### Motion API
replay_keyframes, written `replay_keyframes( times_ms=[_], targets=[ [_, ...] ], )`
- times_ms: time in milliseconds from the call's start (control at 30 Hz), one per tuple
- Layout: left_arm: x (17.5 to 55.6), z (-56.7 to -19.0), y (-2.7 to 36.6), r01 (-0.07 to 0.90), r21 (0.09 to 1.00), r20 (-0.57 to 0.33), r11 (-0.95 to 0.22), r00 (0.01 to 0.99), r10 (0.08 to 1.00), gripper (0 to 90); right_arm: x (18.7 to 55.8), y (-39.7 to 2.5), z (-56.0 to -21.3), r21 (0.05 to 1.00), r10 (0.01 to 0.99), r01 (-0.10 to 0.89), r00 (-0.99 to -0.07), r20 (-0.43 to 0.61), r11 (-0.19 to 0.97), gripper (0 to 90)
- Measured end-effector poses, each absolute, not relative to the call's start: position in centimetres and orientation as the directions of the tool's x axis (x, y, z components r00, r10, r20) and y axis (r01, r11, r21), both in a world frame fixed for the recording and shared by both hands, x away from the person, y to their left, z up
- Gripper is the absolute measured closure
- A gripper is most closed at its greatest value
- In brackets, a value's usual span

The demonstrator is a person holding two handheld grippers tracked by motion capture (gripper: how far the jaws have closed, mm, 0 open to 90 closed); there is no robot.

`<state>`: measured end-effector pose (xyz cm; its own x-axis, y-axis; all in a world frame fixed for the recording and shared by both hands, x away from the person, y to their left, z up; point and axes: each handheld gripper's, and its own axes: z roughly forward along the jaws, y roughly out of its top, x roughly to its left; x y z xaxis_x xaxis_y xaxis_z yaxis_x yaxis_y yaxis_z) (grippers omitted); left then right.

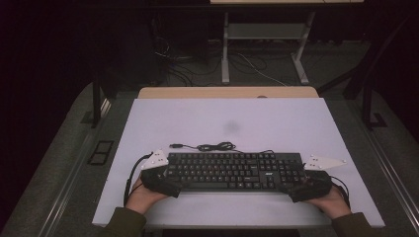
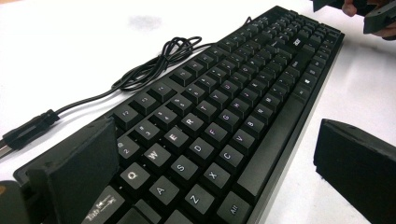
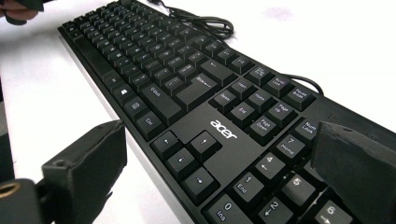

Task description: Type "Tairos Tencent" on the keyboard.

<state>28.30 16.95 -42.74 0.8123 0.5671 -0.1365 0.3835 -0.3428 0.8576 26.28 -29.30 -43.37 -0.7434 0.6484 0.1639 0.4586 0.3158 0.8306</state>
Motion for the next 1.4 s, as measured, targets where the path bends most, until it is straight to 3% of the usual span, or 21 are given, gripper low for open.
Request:
replay_keyframes(
  times_ms=[1000, 1200, 1400],
  targets=[
    [28.2, -42.6, 16.7, 0.383, 0.863, -0.149, -0.330, 0.817, 0.558, 0.0, 27.1, -28.2, -42.0, 0.830, 0.616, 0.467, -0.761, 0.203, 0.304, 6.7],
    [28.2, -42.5, 16.7, 0.378, 0.864, -0.144, -0.333, 0.818, 0.556, 0.0, 27.2, -27.7, -42.0, 0.826, 0.598, 0.460, -0.776, 0.198, 0.324, 14.6],
    [28.2, -42.5, 16.7, 0.383, 0.866, -0.157, -0.321, 0.818, 0.553, 0.0, 27.5, -27.4, -41.8, 0.825, 0.592, 0.470, -0.776, 0.218, 0.312, 16.2]
  ],
)
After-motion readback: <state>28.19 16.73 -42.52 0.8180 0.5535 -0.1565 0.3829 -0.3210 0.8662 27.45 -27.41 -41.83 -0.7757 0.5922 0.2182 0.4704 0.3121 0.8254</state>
